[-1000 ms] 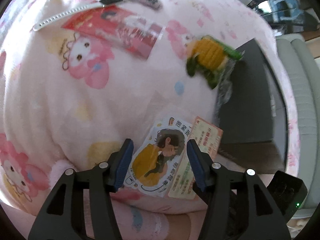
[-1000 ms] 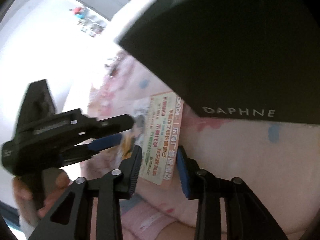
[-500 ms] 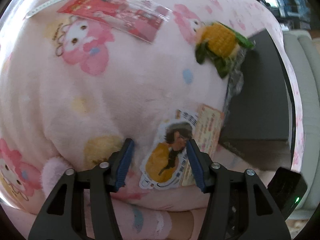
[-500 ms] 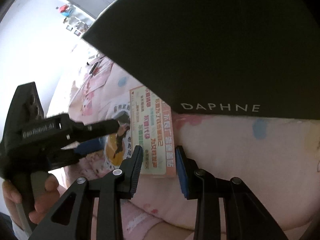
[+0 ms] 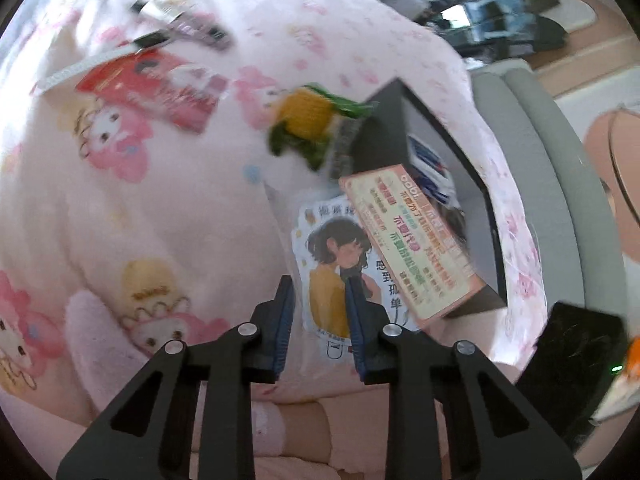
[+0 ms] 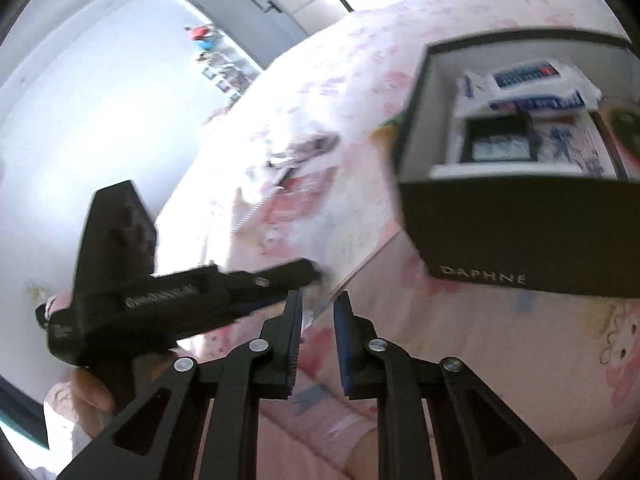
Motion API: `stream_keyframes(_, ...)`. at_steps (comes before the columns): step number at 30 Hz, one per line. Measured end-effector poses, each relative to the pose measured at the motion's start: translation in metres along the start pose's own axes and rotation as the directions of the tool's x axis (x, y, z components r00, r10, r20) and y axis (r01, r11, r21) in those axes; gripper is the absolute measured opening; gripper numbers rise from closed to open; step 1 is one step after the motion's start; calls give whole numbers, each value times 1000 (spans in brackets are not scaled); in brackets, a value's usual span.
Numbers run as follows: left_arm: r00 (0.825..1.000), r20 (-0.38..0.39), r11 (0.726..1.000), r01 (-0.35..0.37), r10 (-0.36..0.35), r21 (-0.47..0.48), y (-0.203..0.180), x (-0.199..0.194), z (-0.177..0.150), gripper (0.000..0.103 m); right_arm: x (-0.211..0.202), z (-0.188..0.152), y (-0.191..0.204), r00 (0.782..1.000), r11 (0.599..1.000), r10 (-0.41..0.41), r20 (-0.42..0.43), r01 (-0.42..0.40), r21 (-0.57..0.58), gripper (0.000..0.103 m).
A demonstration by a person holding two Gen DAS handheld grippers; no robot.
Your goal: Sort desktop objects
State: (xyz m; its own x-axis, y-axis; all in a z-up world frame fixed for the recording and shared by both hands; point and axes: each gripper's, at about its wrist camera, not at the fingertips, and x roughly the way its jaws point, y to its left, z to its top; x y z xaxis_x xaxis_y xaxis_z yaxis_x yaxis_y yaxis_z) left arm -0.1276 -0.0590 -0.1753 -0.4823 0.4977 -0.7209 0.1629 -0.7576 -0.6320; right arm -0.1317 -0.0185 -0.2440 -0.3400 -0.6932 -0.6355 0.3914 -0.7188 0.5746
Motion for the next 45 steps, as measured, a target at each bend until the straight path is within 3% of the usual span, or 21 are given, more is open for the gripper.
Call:
stream_keyframes(1, 1000, 16, 1000, 9, -9, 18, -5, -1, -1, 16, -34, 2, -9, 1000, 1000, 8, 17, -8, -22, 12)
stream_keyframes(5, 999, 42, 999, -20, 19, 26, -7, 3, 0, 15, -115, 36, -41, 998, 998, -33, 44, 35, -47, 10)
stream_keyframes(7, 998, 34, 998, -55, 55, 2, 1, 7, 0, 15, -109, 5, -44, 997, 998, -61, 41, 62, -11, 10)
stream_keyframes(10, 999, 9, 997, -48, 48, -63, 14, 12, 3, 15, -151, 20, -53, 993, 993, -108, 35, 106, 60, 10)
stream_keyframes(12, 998, 15, 995, -63, 65, -74, 15, 17, 7, 15, -161, 10, -55, 989, 986, -146, 32, 143, 87, 10)
stream_keyframes(15, 998, 4, 995, -61, 61, -74, 16, 19, 5, 16, -163, 7, -62, 988, 983, -156, 6, 154, 100, 10)
stream_keyframes(18, 999, -18, 997, -45, 44, -67, 16, 20, 2, 16, -128, 2, -47, 992, 988, -110, -55, 116, 106, 10)
stream_keyframes(21, 999, -21, 998, -40, 39, -48, 12, 19, -1, 16, -123, 2, -41, 993, 994, -71, -93, 78, 76, 11)
stream_keyframes(23, 999, -23, 999, -30, 29, -41, 10, 19, -2, 16, -125, 3, -33, 994, 998, -52, -92, 56, 42, 15)
stream_keyframes(26, 1000, -29, 999, -8, 7, -34, 8, 19, -3, 16, -129, 6, -25, 995, 999, -45, -88, 45, -1, 33)
stream_keyframes(32, 999, -45, 1000, 27, -28, -15, 2, 22, -5, 19, -124, 5, -20, 989, 993, -107, -106, 100, -62, 41)
stream_keyframes(37, 998, -61, 1000, 23, -23, 2, -2, 26, -7, 19, -115, 3, -26, 984, 992, -121, -127, 116, -52, 41)
stream_keyframes(39, 998, -62, 1000, 24, -24, -1, -2, 25, -7, 19, -123, 6, -35, 988, 995, -104, -118, 103, -21, 32)
stream_keyframes(45, 996, -84, 1000, 11, -11, 3, -4, 27, -10, 24, -160, 7, -58, 986, 989, -149, -81, 150, 9, 31)
